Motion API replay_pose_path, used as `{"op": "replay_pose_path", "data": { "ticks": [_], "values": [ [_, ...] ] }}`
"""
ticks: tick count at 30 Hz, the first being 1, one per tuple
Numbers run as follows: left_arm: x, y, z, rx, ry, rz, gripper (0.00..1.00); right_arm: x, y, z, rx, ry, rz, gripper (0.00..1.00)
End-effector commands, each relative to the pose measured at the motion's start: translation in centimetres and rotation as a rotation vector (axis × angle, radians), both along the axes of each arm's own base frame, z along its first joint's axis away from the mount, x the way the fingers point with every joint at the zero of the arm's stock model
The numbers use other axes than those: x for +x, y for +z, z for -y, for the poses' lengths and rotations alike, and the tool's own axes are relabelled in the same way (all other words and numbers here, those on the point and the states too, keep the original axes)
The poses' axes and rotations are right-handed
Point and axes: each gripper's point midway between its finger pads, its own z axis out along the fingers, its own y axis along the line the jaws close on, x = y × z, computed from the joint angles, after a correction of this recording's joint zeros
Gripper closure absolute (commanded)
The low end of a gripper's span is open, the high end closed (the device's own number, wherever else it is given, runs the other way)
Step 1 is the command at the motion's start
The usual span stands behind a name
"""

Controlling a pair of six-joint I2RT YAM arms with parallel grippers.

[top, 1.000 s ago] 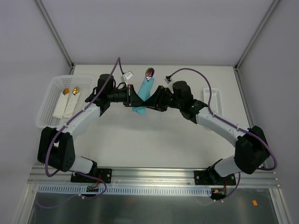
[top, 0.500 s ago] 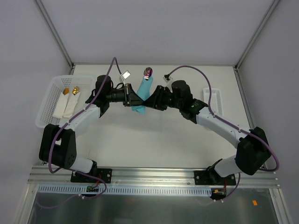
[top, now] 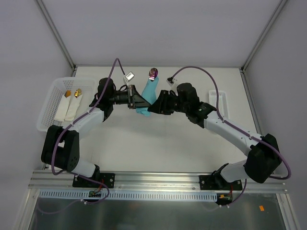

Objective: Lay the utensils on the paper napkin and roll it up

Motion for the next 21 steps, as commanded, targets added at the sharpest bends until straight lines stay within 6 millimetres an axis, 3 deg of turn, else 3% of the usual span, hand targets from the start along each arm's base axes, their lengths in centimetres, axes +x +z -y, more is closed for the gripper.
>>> {"op": "replay_pose_path", "data": {
  "ticks": [1,5,8,11,12,16,21],
  "values": [
    [-0.2,4.6,-0.2,-0.096,-0.033,0.167,1.0,-1.9,-4.5,2.5,-0.199,0.026,-0.043,0.64],
    [-0.6,4.9,-0.2,-0.103,-0.044,0.188,1.0,-1.7,-4.9,2.8,-0.218,0.018,-0.047,0.64],
    [-0.7,4.8,-0.3,-0.085,-0.047,0.236,1.0,-1.5,-4.1,2.9,-0.196,0.014,-0.048,0.64],
    [-0.7,4.5,-0.6,-0.019,-0.033,0.3,1.0,-1.6,-1.9,3.4,-0.141,0.006,-0.027,0.63],
    [-0.3,4.4,-0.8,0.007,-0.005,0.322,1.0,-1.8,-0.1,3.9,-0.105,-0.012,-0.002,0.63],
    [0.2,3.9,-1.7,0.12,0.056,0.397,1.0,-2.3,3.6,5.0,-0.029,-0.072,0.049,0.63],
    [-0.1,3.0,-2.0,0.152,0.061,0.405,1.0,-1.4,6.3,4.7,0.054,-0.136,0.062,0.67]
  ]
}}
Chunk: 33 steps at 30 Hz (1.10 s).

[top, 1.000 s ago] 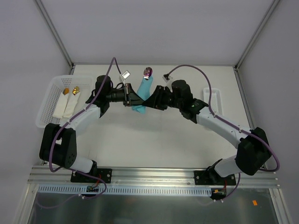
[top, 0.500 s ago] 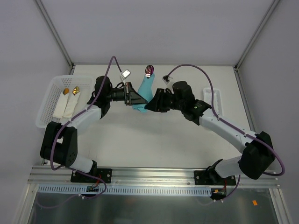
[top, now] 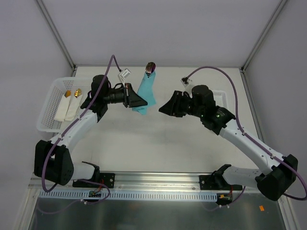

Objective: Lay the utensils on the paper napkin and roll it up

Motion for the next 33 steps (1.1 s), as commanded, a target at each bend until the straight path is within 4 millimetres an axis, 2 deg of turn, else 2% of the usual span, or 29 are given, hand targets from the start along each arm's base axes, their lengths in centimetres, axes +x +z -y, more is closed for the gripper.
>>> {"op": "replay_pose_path", "data": {
  "ticks": [1,6,13,22,33],
  "values": [
    [0.3,0.7,-0.7,0.037,0.023,0.107,1.0,1.2,3.5,-0.6,0.101,-0.061,0.027,0.68],
    [0.1,0.7,-0.6,0.041,0.025,0.114,1.0,2.9,4.4,-2.8,0.197,-0.078,-0.005,0.71],
    [0.0,0.7,-0.5,0.041,0.024,0.11,1.0,3.5,4.8,-4.9,0.239,-0.06,-0.021,0.72],
    [-0.5,0.4,-0.3,0.04,0.011,0.098,1.0,4.3,3.6,-6.2,0.241,-0.05,-0.053,0.7],
    [-1.9,0.3,0.4,0.024,-0.052,0.084,1.0,5.2,3.2,-7.1,0.271,-0.044,-0.062,0.61]
  ]
}}
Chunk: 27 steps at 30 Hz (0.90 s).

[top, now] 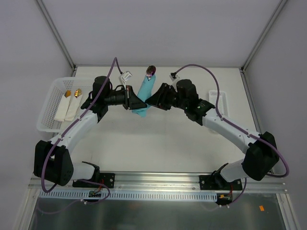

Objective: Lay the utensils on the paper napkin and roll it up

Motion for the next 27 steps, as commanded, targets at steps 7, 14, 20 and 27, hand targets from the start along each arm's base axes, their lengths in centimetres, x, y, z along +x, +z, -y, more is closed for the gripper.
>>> {"op": "replay_pose_path", "data": {
  "ticks": [7,14,20,27],
  "values": [
    [-2.2,1.5,0.7,-0.055,-0.087,0.07,1.0,0.5,3.7,-1.2,0.17,0.022,0.066,0.57],
    [-2.2,1.7,0.9,-0.077,-0.094,0.047,1.0,0.3,4.8,-1.2,0.212,0.043,0.089,0.52],
    [-2.5,2.3,1.2,-0.106,-0.126,0.053,1.0,0.3,4.1,-1.5,0.21,0.059,0.072,0.56],
    [-3.6,2.4,1.2,-0.122,-0.181,0.033,1.0,0.3,3.4,-1.9,0.207,0.081,0.084,0.77]
  ]
}}
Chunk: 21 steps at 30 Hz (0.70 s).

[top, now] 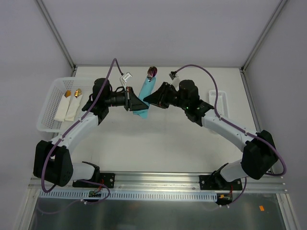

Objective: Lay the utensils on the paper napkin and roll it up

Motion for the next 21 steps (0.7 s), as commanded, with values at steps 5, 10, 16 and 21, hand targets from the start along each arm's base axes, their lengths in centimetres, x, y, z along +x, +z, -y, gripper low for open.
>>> {"op": "replay_pose_path", "data": {
  "ticks": [5,10,16,21],
  "values": [
    [-2.8,1.6,0.4,-0.056,-0.142,0.054,1.0,0.5,1.3,-0.4,0.046,0.015,0.092,1.0],
    [-2.4,1.4,-0.3,-0.013,-0.101,0.087,0.89,0.6,1.9,0.9,0.045,-0.01,0.14,1.0],
    [-2.0,2.6,-2.1,-0.001,-0.058,0.137,0.44,0.1,3.5,2.2,0.078,-0.013,0.196,1.0],
    [-3.0,4.2,-3.1,-0.03,-0.079,0.164,0.37,-0.2,5.1,2.4,0.109,-0.012,0.229,1.0]
  ]
}}
